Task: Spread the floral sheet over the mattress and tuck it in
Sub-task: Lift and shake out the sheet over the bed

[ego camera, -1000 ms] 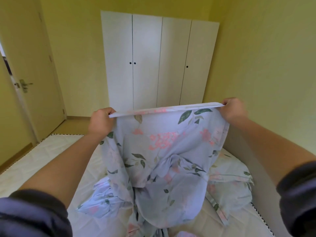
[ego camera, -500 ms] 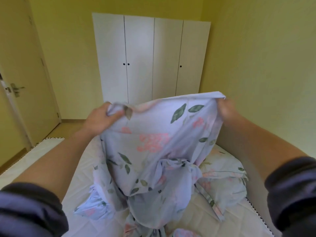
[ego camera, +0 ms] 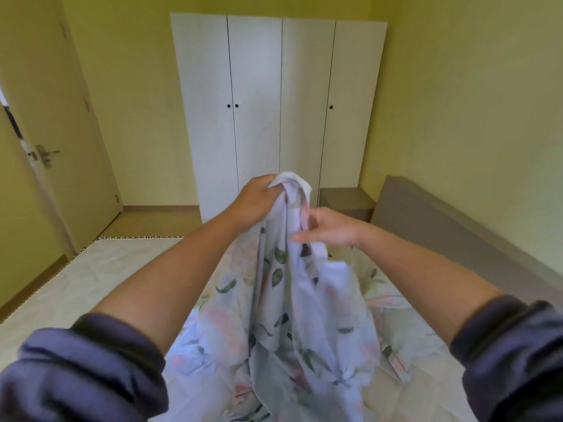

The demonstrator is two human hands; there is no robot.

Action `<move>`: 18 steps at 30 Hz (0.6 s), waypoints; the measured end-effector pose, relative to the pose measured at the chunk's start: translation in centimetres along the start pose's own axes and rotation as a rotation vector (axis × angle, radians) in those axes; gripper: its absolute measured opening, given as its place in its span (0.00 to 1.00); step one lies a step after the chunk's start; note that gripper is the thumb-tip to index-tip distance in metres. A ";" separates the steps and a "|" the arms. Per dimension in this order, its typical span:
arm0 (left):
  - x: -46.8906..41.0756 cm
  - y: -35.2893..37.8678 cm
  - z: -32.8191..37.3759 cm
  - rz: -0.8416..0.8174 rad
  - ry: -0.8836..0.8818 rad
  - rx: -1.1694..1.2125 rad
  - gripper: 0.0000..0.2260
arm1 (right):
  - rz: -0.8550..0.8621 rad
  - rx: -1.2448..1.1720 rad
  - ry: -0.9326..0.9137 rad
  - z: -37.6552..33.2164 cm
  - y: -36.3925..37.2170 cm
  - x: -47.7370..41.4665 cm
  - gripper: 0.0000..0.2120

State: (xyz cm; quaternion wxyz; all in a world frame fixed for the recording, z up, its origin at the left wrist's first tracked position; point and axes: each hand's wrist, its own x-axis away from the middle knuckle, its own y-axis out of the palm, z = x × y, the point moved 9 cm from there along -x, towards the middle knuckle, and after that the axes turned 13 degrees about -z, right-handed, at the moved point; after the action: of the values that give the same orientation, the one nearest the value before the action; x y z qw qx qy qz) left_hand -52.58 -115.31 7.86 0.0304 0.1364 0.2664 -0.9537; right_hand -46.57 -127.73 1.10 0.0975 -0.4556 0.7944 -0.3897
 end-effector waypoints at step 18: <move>-2.1 6.0 -6.9 -0.079 -0.278 -0.186 0.14 | 0.321 -0.250 0.168 13.9 -10.1 9.9 0.26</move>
State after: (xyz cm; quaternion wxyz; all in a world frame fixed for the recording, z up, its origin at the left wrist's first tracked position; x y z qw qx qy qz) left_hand -48.13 -116.89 -0.19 0.0418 -0.0108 0.3520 -0.9350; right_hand -38.52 -145.89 0.84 0.0343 -0.2975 0.9043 -0.3041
